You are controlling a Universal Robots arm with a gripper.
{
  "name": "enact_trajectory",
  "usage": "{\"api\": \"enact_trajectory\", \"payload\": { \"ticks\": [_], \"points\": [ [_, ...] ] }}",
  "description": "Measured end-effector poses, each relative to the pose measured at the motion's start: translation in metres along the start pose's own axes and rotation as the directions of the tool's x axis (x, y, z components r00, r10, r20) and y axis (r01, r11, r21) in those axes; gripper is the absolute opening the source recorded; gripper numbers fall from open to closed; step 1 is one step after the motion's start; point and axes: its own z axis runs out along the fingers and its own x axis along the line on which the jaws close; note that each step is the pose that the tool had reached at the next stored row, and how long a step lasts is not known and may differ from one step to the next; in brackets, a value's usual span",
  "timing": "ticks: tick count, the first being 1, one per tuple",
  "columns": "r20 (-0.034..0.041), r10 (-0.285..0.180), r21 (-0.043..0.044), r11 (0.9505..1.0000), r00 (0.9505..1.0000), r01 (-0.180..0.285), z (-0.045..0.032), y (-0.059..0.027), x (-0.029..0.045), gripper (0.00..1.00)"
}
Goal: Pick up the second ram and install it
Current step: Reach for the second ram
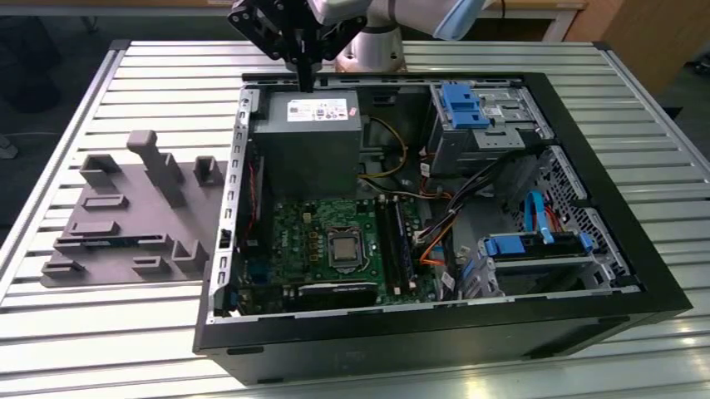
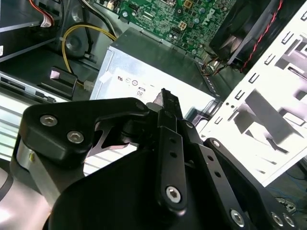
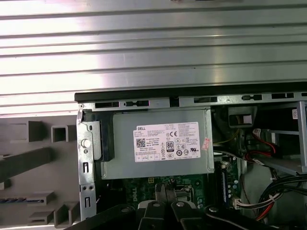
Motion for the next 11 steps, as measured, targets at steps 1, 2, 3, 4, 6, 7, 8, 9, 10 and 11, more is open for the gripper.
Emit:
{"api": "enact_trajectory", "payload": {
  "ticks": [1, 2, 3, 4, 6, 7, 8, 9, 10, 11],
  "points": [
    [0.0000, 0.000, 0.0000, 1.0000, 1.0000, 0.000, 0.0000, 0.0000, 0.0003, 0.11],
    [0.0000, 0.000, 0.0000, 1.0000, 1.0000, 0.000, 0.0000, 0.0000, 0.0006, 0.11],
    [0.0000, 0.000, 0.0000, 1.0000, 1.0000, 0.000, 0.0000, -0.0001, 0.0010, 0.11],
    [-0.0001, 0.000, 0.0000, 1.0000, 1.0000, 0.000, 0.0000, -0.0001, 0.0013, 0.11],
    [0.0000, 0.000, 0.0000, 1.0000, 1.0000, 0.000, 0.0001, -0.0002, 0.0022, 0.11],
    [0.0000, 0.000, 0.0000, 1.0000, 1.0000, 0.000, 0.0001, -0.0002, 0.0023, 0.11],
    [0.0000, 0.000, 0.0000, 1.0000, 1.0000, 0.000, 0.0001, -0.0002, 0.0025, 0.11],
    [0.0000, 0.000, 0.0000, 1.0000, 1.0000, 0.000, 0.0001, -0.0002, 0.0028, 0.11],
    [0.0000, 0.000, 0.0000, 1.0000, 1.0000, 0.000, 0.0001, -0.0002, 0.0032, 0.11],
    [0.0000, 0.000, 0.0000, 1.0000, 1.0000, 0.000, 0.0001, -0.0003, 0.0036, 0.11]
  ]
}}
